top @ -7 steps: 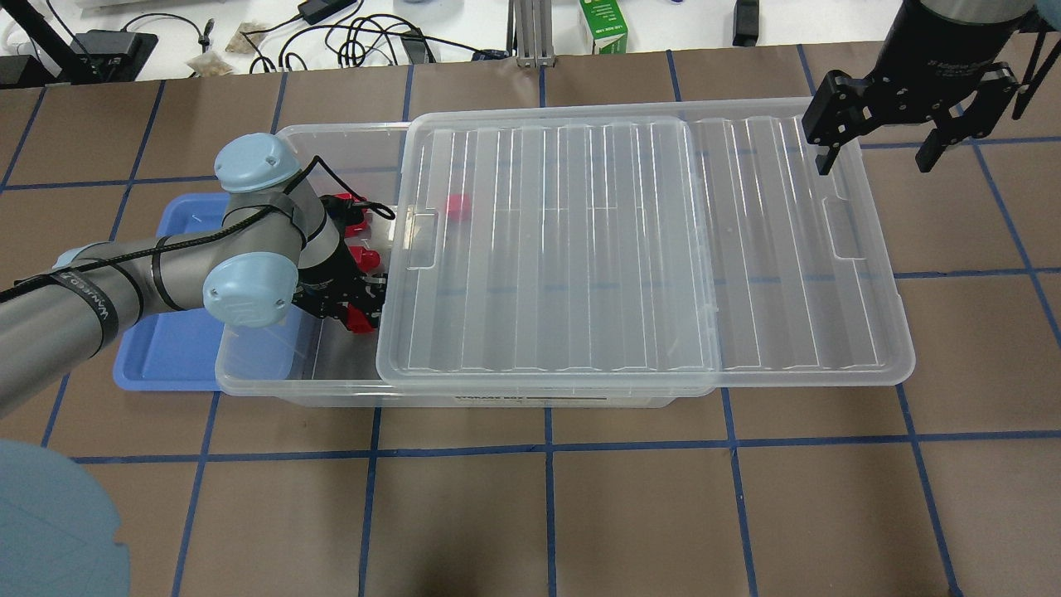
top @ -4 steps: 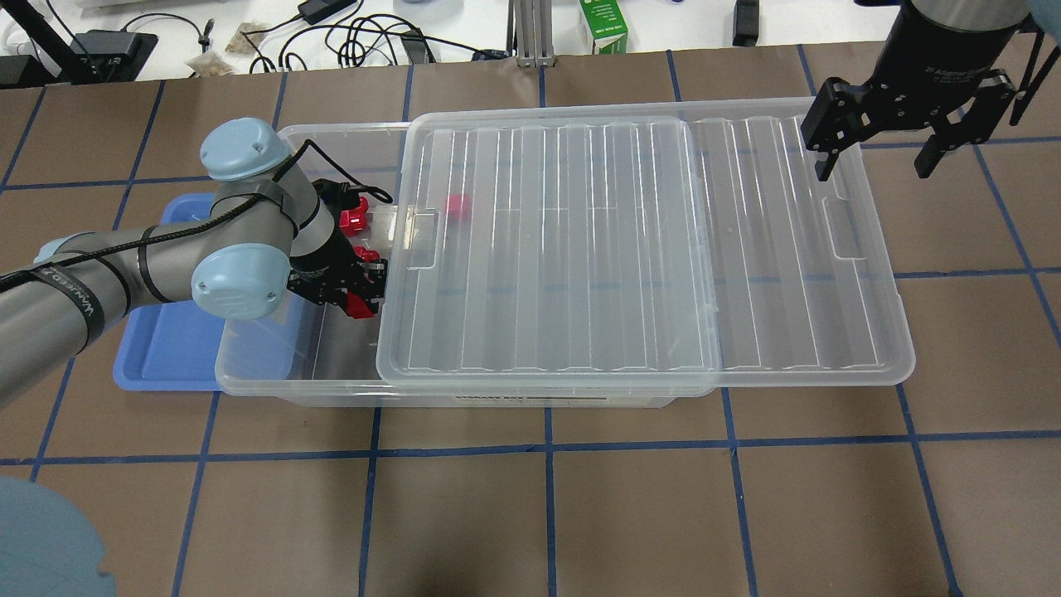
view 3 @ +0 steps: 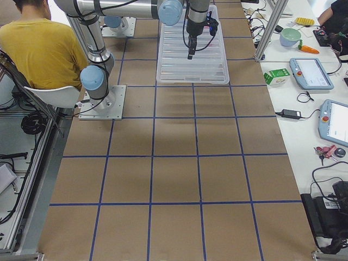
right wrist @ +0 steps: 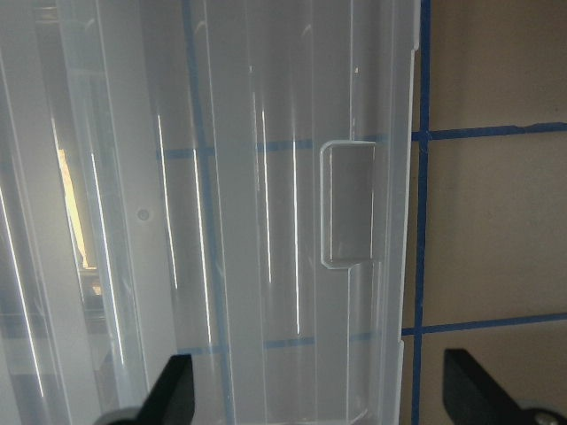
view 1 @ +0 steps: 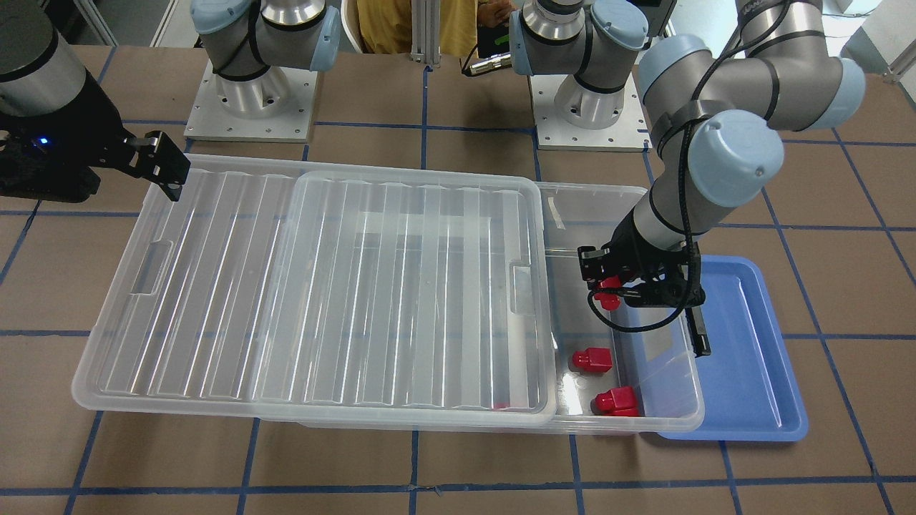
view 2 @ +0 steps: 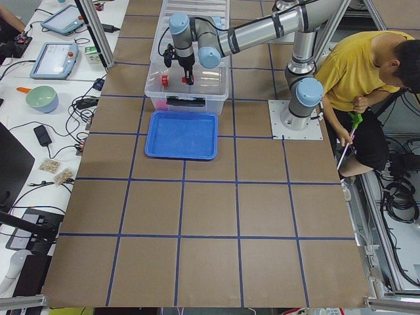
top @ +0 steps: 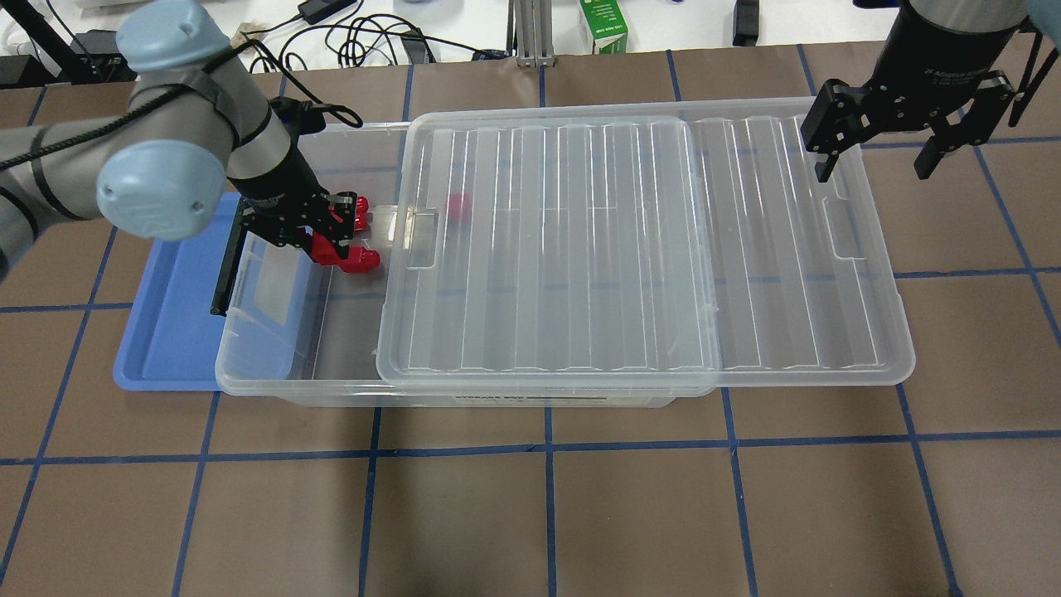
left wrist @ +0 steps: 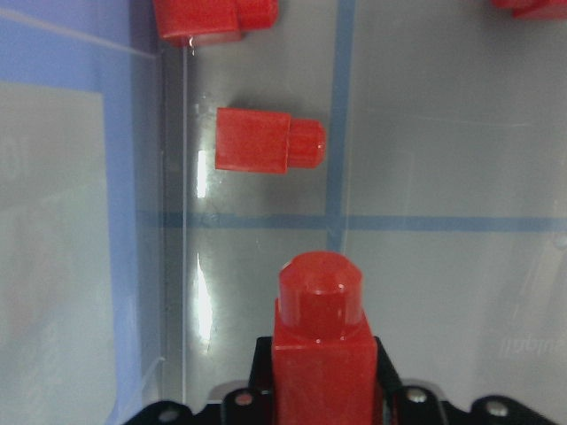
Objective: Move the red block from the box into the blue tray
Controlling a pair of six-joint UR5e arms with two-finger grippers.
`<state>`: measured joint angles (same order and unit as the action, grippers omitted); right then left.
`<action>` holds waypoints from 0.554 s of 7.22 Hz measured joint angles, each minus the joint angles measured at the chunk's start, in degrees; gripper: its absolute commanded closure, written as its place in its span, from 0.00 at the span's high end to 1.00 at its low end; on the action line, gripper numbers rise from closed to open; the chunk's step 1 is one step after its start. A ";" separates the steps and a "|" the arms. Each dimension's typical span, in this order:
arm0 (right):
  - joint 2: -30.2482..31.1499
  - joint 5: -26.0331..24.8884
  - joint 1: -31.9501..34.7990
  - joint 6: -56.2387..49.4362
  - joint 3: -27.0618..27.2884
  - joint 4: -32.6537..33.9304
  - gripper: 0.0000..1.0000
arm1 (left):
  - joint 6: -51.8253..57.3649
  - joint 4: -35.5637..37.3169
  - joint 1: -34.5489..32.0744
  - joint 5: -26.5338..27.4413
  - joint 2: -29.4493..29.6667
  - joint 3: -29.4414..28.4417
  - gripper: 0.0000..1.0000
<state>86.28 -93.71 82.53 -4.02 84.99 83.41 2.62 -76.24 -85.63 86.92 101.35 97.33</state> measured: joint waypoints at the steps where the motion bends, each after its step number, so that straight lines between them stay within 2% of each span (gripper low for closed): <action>1: 0.01 -0.02 0.00 -0.04 0.00 0.00 1.00 | 1.22 -2.31 0.47 0.76 -0.81 -2.75 0.10; 3: -0.01 0.01 -0.01 -0.15 0.00 -0.01 1.00 | 6.80 -4.48 3.60 2.57 -2.26 -6.39 0.10; 4: -0.08 0.06 -0.19 0.09 0.03 0.14 1.00 | 11.98 -4.83 7.18 2.85 -2.80 -7.06 0.09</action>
<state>86.20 -93.65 82.34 -3.93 85.02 83.55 14.60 -81.07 -78.46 89.76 98.55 90.27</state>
